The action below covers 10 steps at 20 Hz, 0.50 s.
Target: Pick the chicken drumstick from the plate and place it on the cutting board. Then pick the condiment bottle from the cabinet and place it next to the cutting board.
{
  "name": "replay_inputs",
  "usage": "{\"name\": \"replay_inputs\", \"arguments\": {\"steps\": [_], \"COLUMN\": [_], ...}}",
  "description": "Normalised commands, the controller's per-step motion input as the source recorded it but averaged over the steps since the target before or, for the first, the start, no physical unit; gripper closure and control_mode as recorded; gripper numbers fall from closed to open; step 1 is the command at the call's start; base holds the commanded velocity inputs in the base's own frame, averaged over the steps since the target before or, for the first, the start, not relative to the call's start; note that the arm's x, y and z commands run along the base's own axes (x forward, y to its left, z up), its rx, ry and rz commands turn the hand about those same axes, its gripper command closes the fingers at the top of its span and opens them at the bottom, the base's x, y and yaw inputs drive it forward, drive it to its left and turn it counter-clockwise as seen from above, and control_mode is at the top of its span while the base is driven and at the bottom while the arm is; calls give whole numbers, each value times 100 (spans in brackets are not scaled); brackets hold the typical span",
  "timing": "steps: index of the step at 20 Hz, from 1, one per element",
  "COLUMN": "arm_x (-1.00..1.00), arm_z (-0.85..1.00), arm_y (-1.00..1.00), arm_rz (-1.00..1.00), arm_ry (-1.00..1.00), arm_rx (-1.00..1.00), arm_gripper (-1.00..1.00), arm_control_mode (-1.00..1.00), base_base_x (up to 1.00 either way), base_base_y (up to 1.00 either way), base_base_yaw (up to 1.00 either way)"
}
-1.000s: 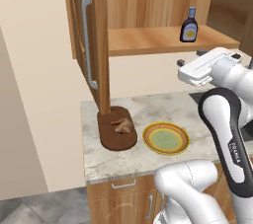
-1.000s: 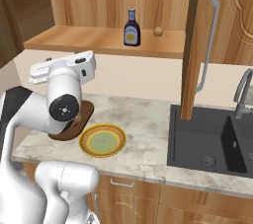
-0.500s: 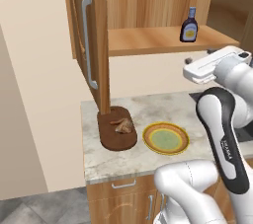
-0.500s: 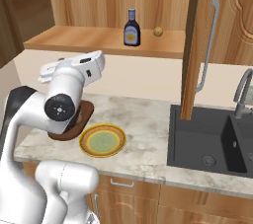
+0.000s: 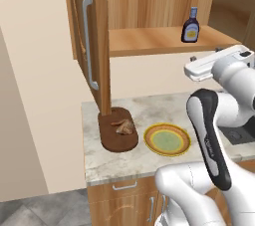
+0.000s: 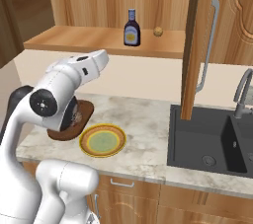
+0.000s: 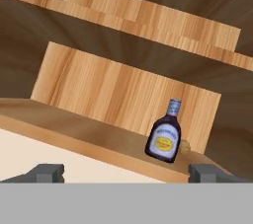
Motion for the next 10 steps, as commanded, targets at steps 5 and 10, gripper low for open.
{"name": "replay_inputs", "arguments": {"steps": [5, 10], "arm_x": [7, 6], "arm_z": [0, 0], "arm_y": [-6, -6], "arm_rz": [-11, -6], "arm_ry": [0, 0], "arm_rx": [0, 0], "arm_gripper": [-100, -100], "arm_control_mode": [-100, -100], "base_base_x": [0, 0], "base_base_y": [0, 0], "base_base_yaw": [0, 0]}}
